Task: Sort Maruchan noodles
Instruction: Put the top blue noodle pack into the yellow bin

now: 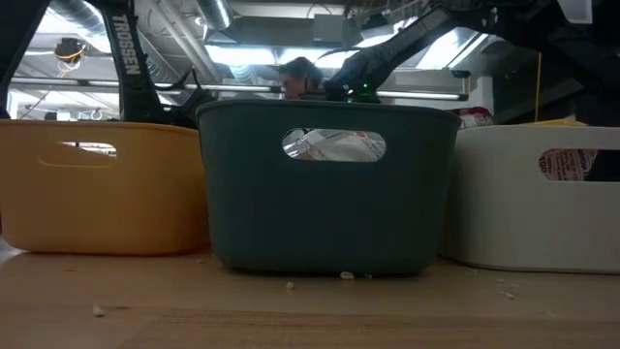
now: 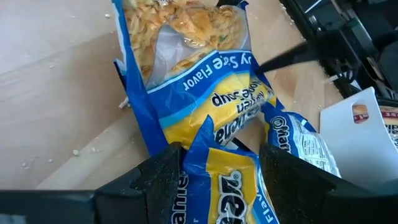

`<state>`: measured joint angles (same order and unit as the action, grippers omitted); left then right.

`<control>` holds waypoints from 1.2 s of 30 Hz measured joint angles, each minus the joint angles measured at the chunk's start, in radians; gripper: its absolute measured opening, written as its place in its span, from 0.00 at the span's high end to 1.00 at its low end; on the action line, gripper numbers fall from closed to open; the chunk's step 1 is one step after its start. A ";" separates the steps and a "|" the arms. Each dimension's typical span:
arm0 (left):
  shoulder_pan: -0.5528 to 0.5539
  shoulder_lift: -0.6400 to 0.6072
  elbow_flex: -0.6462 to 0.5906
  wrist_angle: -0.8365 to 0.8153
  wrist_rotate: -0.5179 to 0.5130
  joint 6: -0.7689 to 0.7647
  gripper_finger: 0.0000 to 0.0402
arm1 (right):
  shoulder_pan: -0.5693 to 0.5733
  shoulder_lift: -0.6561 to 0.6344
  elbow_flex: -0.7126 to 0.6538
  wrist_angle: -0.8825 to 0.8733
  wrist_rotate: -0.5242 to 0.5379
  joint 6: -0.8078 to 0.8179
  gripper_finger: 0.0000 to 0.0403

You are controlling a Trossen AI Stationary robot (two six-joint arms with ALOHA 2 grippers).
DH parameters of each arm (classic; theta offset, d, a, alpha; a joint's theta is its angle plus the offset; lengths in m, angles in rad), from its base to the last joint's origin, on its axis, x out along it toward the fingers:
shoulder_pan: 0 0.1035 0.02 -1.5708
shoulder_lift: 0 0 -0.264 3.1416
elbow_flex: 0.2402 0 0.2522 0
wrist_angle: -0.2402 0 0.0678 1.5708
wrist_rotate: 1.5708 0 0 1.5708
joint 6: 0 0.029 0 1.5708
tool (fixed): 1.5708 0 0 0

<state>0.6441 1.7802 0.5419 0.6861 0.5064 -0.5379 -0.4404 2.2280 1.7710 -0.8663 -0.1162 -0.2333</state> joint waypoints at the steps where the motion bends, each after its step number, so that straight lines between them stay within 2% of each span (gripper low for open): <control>1: 0.000 0.000 0.000 0.000 0.001 0.001 0.47 | 0.000 0.000 0.000 -0.002 0.000 -0.007 0.35; 13: -0.002 0.000 0.002 0.001 0.009 0.001 0.47 | 0.000 -0.002 0.001 0.002 0.008 -0.011 0.95; 14: -0.002 0.000 0.002 0.001 0.009 0.000 0.47 | 0.001 -0.002 0.001 0.002 0.014 -0.011 0.97; 24: -0.001 -0.049 0.002 -0.003 0.105 -0.037 0.47 | 0.016 -0.037 0.002 -0.028 0.075 -0.005 1.00; 36: -0.032 -0.095 0.002 0.001 0.121 -0.083 0.47 | 0.101 -0.123 0.002 -0.134 0.136 0.017 1.00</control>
<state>0.6126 1.6855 0.5439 0.6867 0.6272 -0.6212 -0.3399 2.1046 1.7725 -1.0006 0.0200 -0.2161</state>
